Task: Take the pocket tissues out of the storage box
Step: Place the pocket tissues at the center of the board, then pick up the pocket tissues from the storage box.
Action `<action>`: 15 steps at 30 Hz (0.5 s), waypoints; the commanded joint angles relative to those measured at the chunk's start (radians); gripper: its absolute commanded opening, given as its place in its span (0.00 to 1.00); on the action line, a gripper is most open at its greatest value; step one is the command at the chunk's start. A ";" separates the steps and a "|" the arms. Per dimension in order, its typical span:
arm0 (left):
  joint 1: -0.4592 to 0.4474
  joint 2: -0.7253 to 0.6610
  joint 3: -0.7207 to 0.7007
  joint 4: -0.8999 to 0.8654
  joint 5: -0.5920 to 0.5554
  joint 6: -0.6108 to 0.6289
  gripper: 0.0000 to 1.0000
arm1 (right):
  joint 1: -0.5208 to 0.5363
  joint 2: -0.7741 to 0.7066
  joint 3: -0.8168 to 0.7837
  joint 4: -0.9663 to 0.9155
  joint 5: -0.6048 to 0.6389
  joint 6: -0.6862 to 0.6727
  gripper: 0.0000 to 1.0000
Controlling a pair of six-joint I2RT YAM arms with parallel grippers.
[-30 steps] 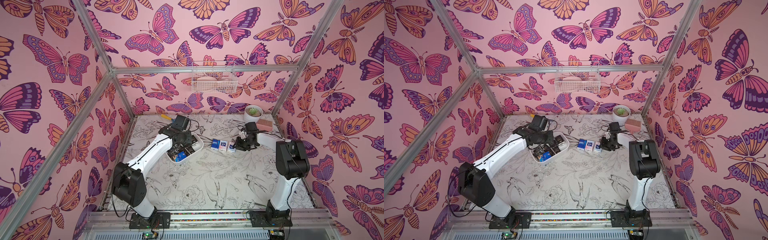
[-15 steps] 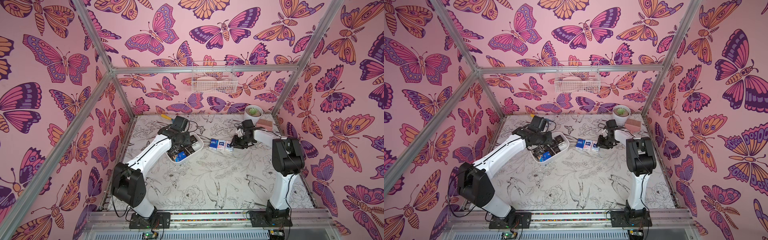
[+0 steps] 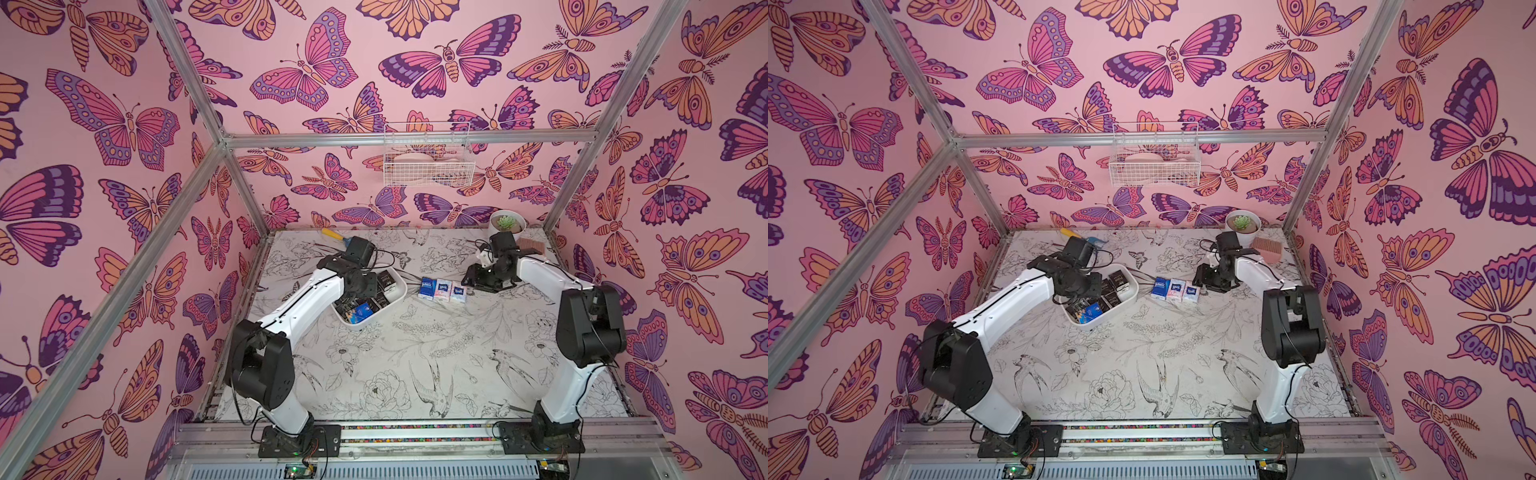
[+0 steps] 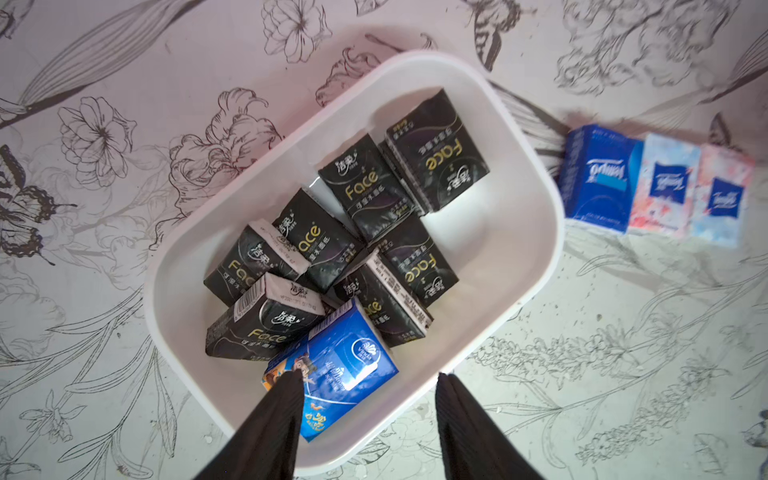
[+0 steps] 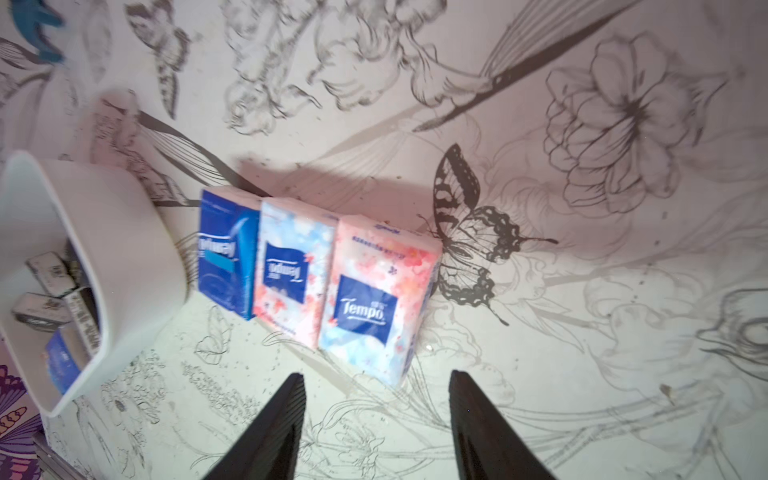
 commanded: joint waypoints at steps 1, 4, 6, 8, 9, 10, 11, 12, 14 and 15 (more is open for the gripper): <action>0.002 0.042 0.006 -0.102 -0.013 0.081 0.60 | 0.011 -0.024 -0.026 -0.014 0.013 0.001 0.61; 0.002 0.081 0.009 -0.137 -0.065 0.090 0.63 | 0.017 -0.019 -0.037 -0.002 0.007 0.006 0.62; 0.003 0.116 0.022 -0.161 -0.069 0.099 0.63 | 0.027 -0.010 -0.042 0.006 0.002 0.012 0.62; 0.004 0.146 0.030 -0.173 -0.063 0.100 0.63 | 0.037 -0.002 -0.042 0.010 0.001 0.013 0.63; 0.004 0.161 0.033 -0.177 -0.052 0.099 0.63 | 0.044 0.002 -0.040 0.013 0.001 0.014 0.63; 0.005 0.171 0.034 -0.178 -0.042 0.097 0.63 | 0.046 0.004 -0.040 0.013 0.001 0.016 0.63; 0.008 0.183 0.034 -0.178 -0.041 0.093 0.63 | 0.048 0.005 -0.040 0.015 0.001 0.017 0.63; 0.010 0.194 0.034 -0.179 -0.040 0.090 0.63 | 0.049 0.004 -0.041 0.016 0.002 0.018 0.63; 0.019 0.214 0.038 -0.177 -0.037 0.087 0.64 | 0.052 0.006 -0.042 0.019 0.002 0.019 0.63; 0.027 0.225 0.042 -0.176 -0.031 0.086 0.64 | 0.050 0.006 -0.044 0.019 0.001 0.019 0.63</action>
